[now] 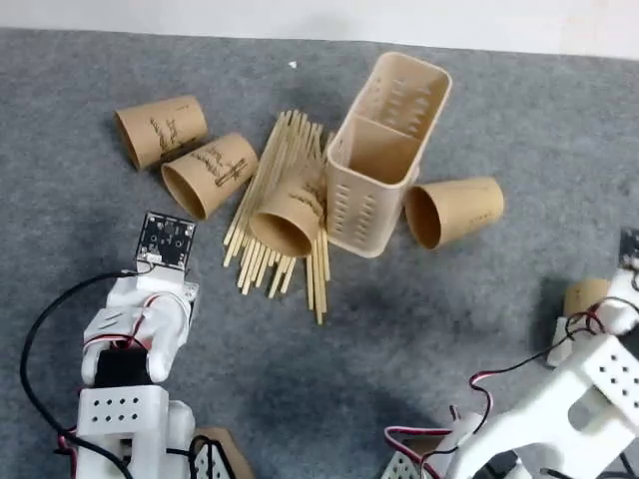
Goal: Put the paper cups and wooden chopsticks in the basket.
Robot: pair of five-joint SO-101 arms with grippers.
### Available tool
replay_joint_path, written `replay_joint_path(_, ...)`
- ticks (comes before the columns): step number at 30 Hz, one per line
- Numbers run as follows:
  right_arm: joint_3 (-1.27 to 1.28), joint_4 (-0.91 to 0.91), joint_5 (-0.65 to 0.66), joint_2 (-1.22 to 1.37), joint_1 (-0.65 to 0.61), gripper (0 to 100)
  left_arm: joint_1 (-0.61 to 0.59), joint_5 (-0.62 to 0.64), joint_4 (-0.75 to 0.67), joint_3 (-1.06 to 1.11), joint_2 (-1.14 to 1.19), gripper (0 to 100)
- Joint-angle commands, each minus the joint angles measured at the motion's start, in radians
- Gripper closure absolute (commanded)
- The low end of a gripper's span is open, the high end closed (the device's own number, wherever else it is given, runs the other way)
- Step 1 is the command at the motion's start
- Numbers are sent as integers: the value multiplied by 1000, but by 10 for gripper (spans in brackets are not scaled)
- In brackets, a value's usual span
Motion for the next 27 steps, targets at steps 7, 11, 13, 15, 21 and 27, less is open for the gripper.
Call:
replay_joint_path(7,131,-97,-302,-156,113,839,-1,-8,-18,-4,-8,836)
replay_joint_path(11,280,-199,-568,-159,82,839,-4,-8,-17,-2,-7,836)
replay_joint_path(13,334,-243,-683,-159,82,837,-4,-8,-17,-2,-5,836)
replay_joint_path(15,340,-260,-760,-159,71,835,-4,-8,-17,-2,-5,836)
replay_joint_path(21,340,-297,-896,-159,-31,835,-4,-8,-17,-2,-4,836)
replay_joint_path(27,348,-481,-950,-151,-61,835,-4,-8,-17,-2,-1,836)
